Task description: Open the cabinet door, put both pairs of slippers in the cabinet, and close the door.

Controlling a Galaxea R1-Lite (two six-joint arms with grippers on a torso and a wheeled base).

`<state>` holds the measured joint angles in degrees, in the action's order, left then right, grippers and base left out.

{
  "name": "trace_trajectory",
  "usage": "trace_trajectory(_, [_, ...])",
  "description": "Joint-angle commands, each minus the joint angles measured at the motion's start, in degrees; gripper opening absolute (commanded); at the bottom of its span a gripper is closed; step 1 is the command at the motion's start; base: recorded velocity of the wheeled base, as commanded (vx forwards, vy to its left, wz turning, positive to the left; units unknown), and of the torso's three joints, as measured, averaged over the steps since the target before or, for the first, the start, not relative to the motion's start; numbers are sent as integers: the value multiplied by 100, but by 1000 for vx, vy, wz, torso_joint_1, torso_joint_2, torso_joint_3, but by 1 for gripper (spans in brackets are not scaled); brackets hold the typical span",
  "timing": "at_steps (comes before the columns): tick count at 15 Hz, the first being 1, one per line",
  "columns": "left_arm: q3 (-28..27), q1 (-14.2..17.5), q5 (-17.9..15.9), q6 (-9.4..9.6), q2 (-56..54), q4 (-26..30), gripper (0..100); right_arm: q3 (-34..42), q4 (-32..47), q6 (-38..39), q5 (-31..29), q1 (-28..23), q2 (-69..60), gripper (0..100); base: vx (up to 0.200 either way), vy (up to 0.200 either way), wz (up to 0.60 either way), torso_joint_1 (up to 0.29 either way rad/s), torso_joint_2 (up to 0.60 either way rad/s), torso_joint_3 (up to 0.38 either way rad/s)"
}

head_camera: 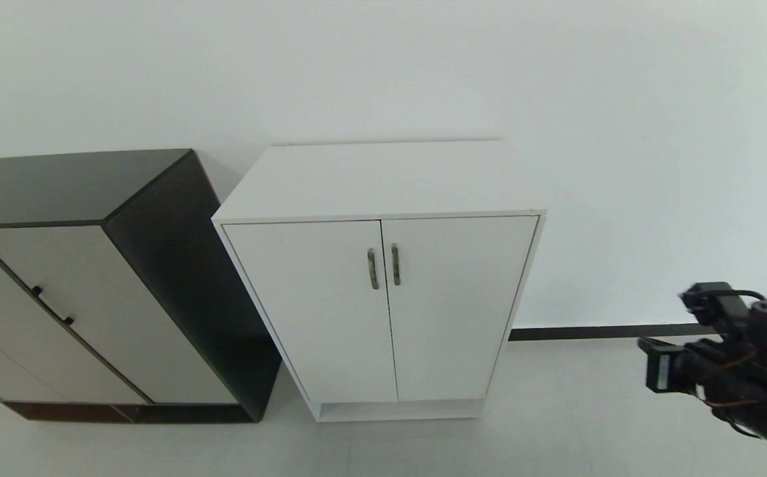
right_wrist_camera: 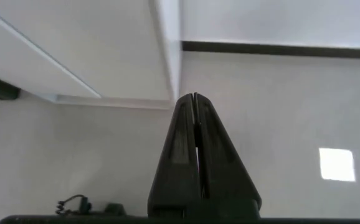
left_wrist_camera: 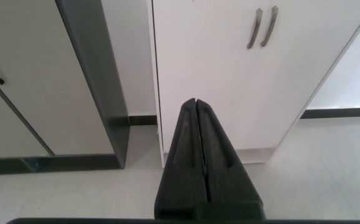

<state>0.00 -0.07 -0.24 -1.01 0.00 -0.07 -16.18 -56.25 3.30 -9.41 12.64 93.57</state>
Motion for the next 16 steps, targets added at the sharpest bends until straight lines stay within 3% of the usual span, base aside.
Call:
trace_trajectory(1, [0,-1,-2,-4,0,-1,0,1521,-62,-67,-70,-385,-1834,0,0,0,0,0,0,0])
trace_trajectory(4, [0,-1,7,-13,0,-1,0,1591,1942,-58,-509,-412,-3794,0,0,0,0,0,0,0])
trace_trajectory(7, [0,-1,16,-4,0,-1,0,1591,3577,-357,-562,-429,-6088,0,0,0,0,0,0,0])
trace_trajectory(8, [0,-1,7,-4,0,-1,0,1477,4588,-427,-579,-438,-7529,0,0,0,0,0,0,0])
trace_trajectory(10, [0,-1,7,-4,0,-1,0,1468,5730,-638,-597,-420,-8874,0,0,0,0,0,0,0])
trace_trajectory(12, [0,-1,33,-4,0,-1,0,1618,5291,-304,-562,-420,-8813,0,0,0,0,0,0,0])
trace_trajectory(15, [0,-1,42,5,0,-1,0,1600,5765,-313,783,-420,-8804,0,0,0,0,0,0,0])
trace_trajectory(16, [0,-1,42,5,0,-1,0,1609,5634,-471,844,-394,-8804,0,0,0,0,0,0,0])
